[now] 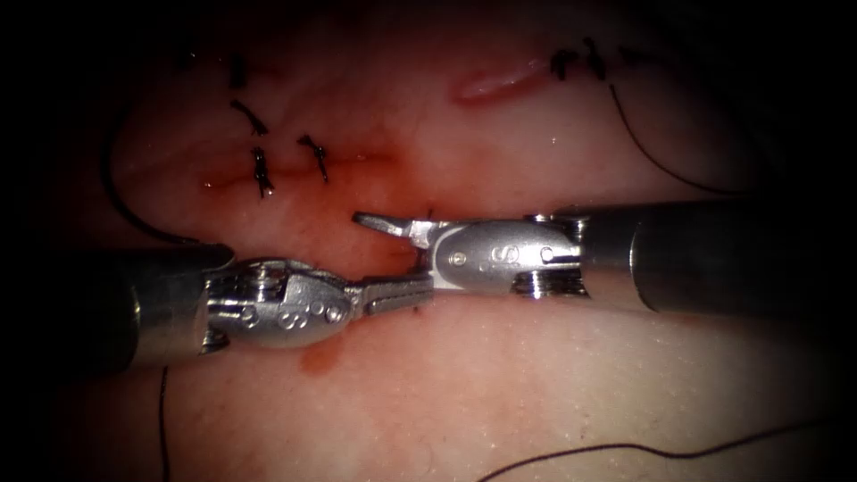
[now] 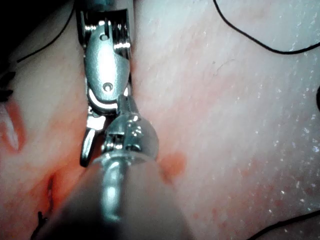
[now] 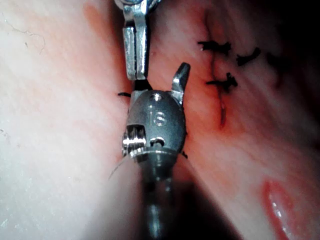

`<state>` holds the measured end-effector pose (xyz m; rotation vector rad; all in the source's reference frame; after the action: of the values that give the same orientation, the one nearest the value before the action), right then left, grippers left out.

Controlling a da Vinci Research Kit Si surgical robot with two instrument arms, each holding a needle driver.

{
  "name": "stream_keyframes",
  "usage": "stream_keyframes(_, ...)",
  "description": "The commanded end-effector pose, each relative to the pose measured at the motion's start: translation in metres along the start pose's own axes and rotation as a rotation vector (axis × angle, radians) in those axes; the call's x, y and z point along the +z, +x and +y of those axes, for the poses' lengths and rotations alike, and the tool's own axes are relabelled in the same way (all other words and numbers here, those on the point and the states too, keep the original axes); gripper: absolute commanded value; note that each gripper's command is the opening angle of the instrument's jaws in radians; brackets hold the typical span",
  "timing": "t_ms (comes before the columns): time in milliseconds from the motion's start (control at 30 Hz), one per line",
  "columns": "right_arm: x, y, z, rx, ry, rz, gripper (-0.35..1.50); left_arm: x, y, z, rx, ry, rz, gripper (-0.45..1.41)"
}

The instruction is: Wound Closure

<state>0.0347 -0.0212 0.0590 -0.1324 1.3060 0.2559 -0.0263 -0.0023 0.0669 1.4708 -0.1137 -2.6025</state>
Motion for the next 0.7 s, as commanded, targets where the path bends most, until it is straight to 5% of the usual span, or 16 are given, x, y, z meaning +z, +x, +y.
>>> stream_keyframes(33,0.0014,0.0002,-0.0001,-0.001,-0.001,0.005,1.20,0.0008,-0.0001,-0.0002,0.001,0.001,0.001,-0.45)
stream_keyframes(200,0.0015,0.0004,-0.0004,-0.008,-0.001,0.009,1.05,0.0008,-0.0001,-0.0002,0.001,0.001,0.001,-0.45)
stream_keyframes(233,0.0014,0.0004,-0.0006,-0.015,0.002,0.011,0.76,0.0008,-0.0001,-0.0002,0.001,0.001,0.001,-0.45)
stream_keyframes(300,0.0011,0.0002,-0.0010,-0.044,0.011,0.020,-0.35,0.0008,-0.0001,-0.0002,0.001,0.001,0.001,-0.45)
stream_keyframes(533,0.0010,0.0002,-0.0013,-0.076,0.010,0.006,-0.35,0.0005,0.0004,0.0001,0.002,0.000,0.002,-0.45)
stream_keyframes(567,0.0009,0.0003,-0.0014,-0.076,0.016,0.000,-0.23,0.0003,0.0006,0.0002,0.002,-0.001,0.003,-0.45)
stream_keyframes(667,0.0008,0.0006,-0.0010,-0.054,0.011,-0.037,1.26,-0.0004,0.0010,0.0005,0.003,-0.006,0.007,-0.45)
stream_keyframes(700,0.0004,0.0008,-0.0006,-0.051,0.003,-0.048,1.41,-0.0010,0.0012,0.0006,0.003,-0.010,0.011,-0.45)
